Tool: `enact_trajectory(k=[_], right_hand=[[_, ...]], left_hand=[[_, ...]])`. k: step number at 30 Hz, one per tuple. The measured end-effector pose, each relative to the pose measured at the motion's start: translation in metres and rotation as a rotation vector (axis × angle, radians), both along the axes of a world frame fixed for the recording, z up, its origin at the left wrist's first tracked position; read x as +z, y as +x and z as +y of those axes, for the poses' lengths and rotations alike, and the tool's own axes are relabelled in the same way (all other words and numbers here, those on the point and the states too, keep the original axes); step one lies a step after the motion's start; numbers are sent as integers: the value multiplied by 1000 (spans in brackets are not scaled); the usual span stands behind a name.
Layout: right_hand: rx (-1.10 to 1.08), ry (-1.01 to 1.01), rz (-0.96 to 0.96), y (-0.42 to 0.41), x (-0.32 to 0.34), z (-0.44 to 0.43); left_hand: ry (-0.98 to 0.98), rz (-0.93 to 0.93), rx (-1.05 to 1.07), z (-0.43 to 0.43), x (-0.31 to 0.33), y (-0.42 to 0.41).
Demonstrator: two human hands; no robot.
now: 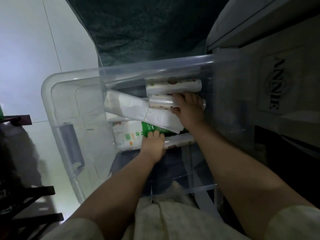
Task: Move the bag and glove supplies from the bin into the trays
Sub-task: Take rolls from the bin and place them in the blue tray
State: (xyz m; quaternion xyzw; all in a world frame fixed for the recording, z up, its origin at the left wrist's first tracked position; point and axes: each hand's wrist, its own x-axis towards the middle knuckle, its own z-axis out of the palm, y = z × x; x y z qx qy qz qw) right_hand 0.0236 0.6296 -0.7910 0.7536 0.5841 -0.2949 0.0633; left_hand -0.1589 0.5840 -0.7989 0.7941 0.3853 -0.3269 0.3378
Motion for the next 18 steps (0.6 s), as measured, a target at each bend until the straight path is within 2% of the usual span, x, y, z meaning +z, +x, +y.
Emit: enact_trajectory(k=[7, 12, 18], right_hand=[[48, 58, 16, -16, 82, -1], [15, 274, -33, -23, 173, -1], [-89, 438, -123, -40, 270, -9]], left_hand=[[97, -40, 57, 24, 76, -35], [233, -170, 201, 50, 156, -67], [465, -255, 115, 74, 232, -77]])
